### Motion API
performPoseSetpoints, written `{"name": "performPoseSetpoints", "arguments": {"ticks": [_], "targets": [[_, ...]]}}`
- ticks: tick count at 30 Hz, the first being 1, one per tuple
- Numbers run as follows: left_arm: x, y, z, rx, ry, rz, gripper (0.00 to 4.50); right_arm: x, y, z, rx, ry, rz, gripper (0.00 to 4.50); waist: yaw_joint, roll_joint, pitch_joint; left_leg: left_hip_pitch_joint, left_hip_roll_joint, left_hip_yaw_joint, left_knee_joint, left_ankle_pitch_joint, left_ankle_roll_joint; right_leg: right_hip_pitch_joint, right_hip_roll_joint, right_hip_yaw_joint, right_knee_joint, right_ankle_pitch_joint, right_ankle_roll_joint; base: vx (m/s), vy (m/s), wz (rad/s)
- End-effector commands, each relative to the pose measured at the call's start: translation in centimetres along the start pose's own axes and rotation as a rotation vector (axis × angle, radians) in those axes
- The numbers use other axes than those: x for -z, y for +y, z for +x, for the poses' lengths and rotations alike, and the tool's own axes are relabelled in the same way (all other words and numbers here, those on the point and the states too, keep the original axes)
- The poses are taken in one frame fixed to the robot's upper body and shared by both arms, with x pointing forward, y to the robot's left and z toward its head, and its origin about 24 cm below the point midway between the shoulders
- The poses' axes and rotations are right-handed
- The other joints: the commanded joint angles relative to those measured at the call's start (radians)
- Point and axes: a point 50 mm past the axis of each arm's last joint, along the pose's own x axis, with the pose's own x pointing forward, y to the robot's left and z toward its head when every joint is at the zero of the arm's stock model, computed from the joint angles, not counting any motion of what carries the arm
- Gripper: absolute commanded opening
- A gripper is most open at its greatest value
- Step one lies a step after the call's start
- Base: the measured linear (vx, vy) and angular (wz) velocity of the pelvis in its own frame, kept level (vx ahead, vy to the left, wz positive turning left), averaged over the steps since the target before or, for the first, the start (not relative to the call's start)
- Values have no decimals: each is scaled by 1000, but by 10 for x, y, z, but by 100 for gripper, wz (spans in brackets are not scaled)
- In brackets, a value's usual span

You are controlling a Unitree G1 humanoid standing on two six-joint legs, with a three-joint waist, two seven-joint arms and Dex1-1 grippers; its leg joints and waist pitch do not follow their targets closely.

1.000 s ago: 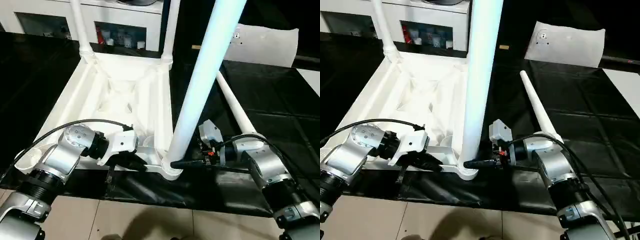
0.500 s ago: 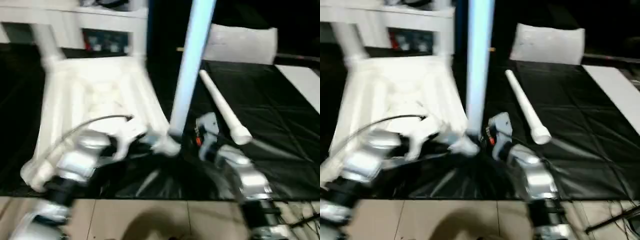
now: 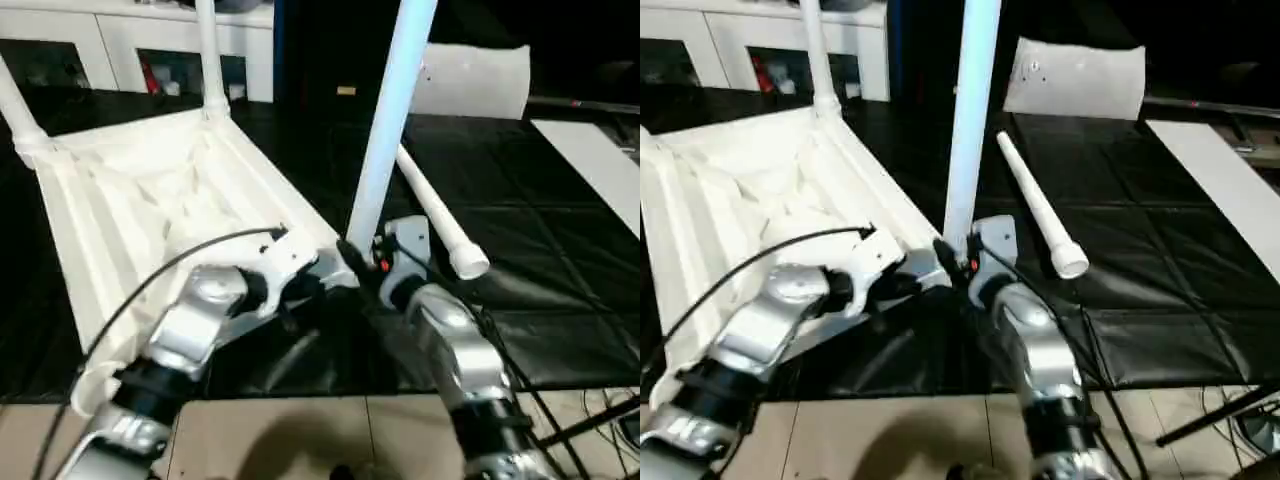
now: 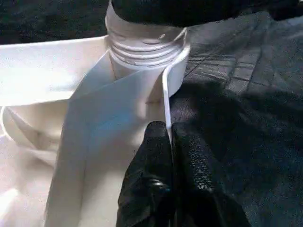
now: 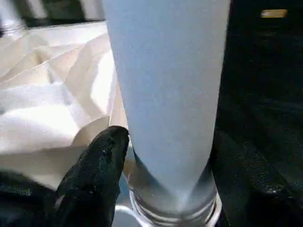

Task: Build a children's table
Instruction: Rotate leg to tighten

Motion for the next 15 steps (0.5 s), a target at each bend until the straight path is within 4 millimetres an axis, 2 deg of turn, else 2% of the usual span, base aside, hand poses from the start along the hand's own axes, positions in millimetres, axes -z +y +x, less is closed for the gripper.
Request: {"name": "performPoseSetpoints", "arguments": {"ticks": [1,3,4,5,6,7,10,12,15], "targets": [[10,-12,4,107,37,22,0,10,11,-2,-133,45,3,318,7,14,-38,-10,25,1,-77,-251,49,33,-74,55,-80,-385,-115,56,-24,8],[15,-11,-3,139,37,46,0,7,0,-12,-173,42,-35,355,10,15,-47,-20,25,4,-72,-179,61,44,-73,55,-67,-292,-141,65,-31,2],[15,-11,-3,139,37,46,0,7,0,-12,-173,42,-35,355,13,14,-53,-20,26,6,-68,-118,67,49,-71,55,-55,-199,-164,67,-32,0],[16,-11,-5,149,39,50,0,6,-2,-14,-184,40,-45,359,15,14,-53,-18,25,10,-67,-96,72,48,-69,55,-53,-159,-176,63,-25,1],[19,-11,-12,205,38,77,0,2,-10,-22,-233,37,-82,359,18,13,-56,-20,24,11,-63,-59,79,53,-70,56,-43,-89,-198,53,-16,1],[22,-11,-16,238,45,86,0,-1,-16,-26,-263,38,-104,389,22,14,-57,-20,23,12,-61,-48,85,56,-69,56,-40,-66,-205,53,-16,1],[26,-13,-24,333,50,145,0,-8,-27,-33,-324,50,-160,405,28,14,-61,-17,22,17,-53,-17,118,58,-66,57,-24,28,-236,0,0,0],[29,-14,-27,368,61,162,0,-11,-30,-34,-361,59,-181,417,31,15,-61,-16,25,17,-53,-9,121,57,-68,56,-23,28,-247,0,0,0],[32,-13,-32,447,71,194,0,-16,-33,-39,-484,89,-219,442,35,15,-56,-12,28,17,-55,-53,109,54,-68,55,-27,-40,-249,0,0,0]]}}
